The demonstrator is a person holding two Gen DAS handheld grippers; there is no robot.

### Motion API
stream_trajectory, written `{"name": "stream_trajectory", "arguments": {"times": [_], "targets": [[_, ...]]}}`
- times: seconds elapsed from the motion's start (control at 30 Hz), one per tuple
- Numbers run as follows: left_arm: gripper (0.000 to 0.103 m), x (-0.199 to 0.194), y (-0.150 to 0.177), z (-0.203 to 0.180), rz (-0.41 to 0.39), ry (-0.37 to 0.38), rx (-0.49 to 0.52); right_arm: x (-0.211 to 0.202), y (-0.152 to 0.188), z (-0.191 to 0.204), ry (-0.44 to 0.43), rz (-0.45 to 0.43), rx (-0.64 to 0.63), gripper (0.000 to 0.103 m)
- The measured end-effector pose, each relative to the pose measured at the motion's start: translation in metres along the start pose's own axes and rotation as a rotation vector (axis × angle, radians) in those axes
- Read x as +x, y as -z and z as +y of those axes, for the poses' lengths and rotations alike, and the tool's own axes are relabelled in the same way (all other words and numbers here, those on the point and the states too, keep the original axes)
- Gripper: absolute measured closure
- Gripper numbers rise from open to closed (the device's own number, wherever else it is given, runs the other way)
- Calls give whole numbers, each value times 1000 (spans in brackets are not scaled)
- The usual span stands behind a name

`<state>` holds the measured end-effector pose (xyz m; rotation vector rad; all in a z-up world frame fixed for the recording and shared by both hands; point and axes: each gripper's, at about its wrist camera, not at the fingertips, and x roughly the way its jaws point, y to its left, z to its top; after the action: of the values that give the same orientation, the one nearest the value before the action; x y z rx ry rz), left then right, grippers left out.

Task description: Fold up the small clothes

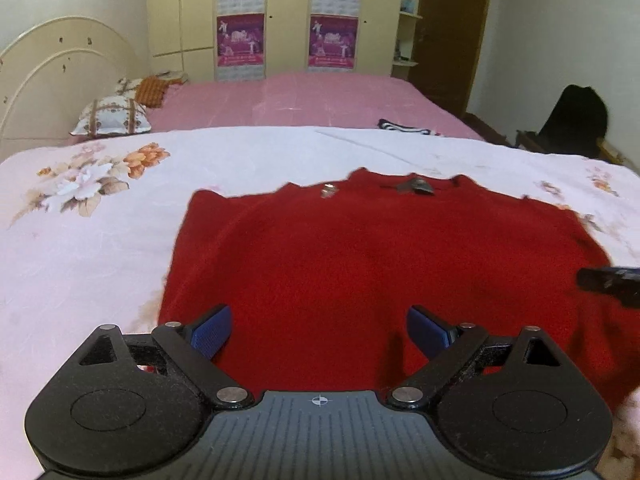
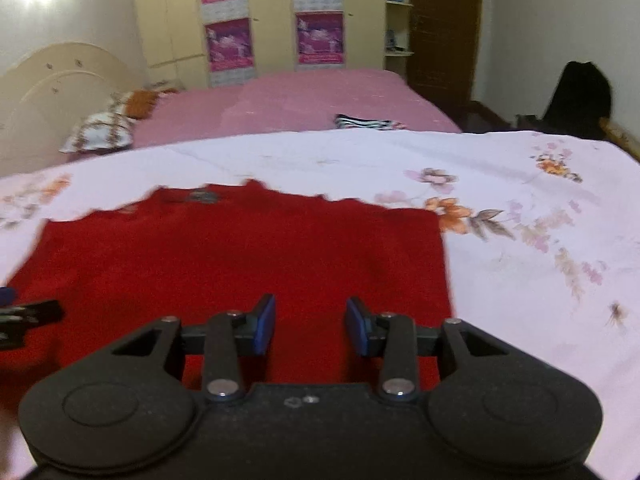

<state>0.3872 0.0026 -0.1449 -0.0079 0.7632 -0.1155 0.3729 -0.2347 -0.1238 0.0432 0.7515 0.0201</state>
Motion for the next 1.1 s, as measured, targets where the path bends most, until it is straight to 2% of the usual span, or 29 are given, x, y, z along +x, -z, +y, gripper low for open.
{"name": "stream_trajectory", "arguments": {"times": [0.17,0.27,0.33,0.37,0.4,0.5,0.63,0.7,0.73,0.83,1.1], "targets": [[9,-9,21,-7,37,17,11,-20,22,33,-70,19,-61,64],[9,-4,40,-3,72,-10,37,-21,40,43,-46,52,-108,64],[9,-10,49,0,43,-19,65,-17,51,37,5,83,-121,63],[9,-13,51,1,44,-17,63,-16,56,32,22,81,-125,59],[9,-15,51,3,49,-16,59,-21,61,26,29,61,-131,47],[9,-20,52,8,57,-15,47,-27,65,8,98,67,-115,39],[9,-29,53,8,63,-17,27,-34,65,-10,93,96,-47,41],[9,-34,52,6,57,-3,19,-39,64,-7,94,97,-41,51],[9,-37,52,4,52,3,22,-42,62,-6,81,91,-27,52],[9,-43,52,-2,43,15,28,-51,60,3,34,68,9,52],[9,-28,58,-5,85,-15,26,-46,49,37,-7,48,-36,52]]}}
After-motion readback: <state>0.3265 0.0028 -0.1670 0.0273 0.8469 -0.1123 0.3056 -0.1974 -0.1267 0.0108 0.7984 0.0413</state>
